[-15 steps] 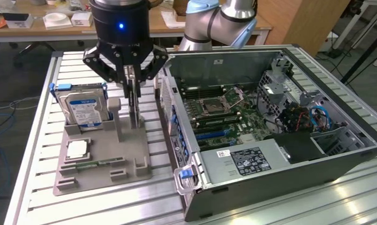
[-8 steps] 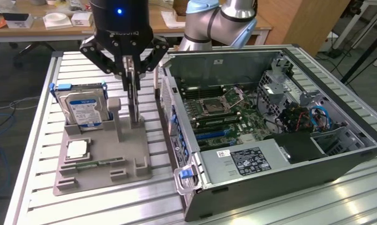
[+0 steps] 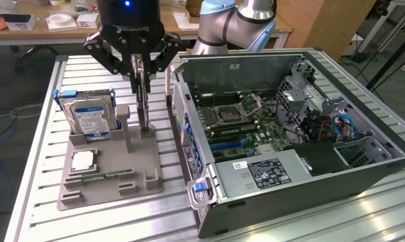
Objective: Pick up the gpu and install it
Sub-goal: 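Pick up the gpu and move the gpu toward the slot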
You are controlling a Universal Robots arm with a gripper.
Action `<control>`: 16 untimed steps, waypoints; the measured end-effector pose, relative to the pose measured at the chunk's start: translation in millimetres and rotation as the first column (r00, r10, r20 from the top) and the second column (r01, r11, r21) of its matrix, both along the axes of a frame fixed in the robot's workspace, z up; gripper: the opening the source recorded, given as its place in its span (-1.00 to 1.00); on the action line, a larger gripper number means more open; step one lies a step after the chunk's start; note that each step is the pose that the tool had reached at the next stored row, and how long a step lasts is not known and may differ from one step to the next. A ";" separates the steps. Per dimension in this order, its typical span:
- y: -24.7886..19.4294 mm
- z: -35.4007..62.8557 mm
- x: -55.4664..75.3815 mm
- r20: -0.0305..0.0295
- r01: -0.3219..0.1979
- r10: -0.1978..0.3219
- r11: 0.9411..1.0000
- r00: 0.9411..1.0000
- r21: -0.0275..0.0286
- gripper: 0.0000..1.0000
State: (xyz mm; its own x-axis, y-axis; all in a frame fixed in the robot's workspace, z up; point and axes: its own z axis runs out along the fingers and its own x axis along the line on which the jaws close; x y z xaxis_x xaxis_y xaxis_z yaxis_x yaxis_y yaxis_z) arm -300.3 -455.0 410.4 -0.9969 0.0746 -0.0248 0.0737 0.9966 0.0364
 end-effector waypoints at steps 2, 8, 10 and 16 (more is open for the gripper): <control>0.0 0.1 0.0 0.000 0.000 0.000 1.000 1.000 0.000 -0.47; 0.0 0.1 -0.1 0.000 0.000 0.000 1.000 1.000 0.000 -0.47; 0.0 0.1 0.0 0.000 0.000 0.000 1.000 1.000 0.000 -0.47; 0.0 6.1 -0.1 0.000 0.000 0.000 1.000 1.000 0.000 -0.47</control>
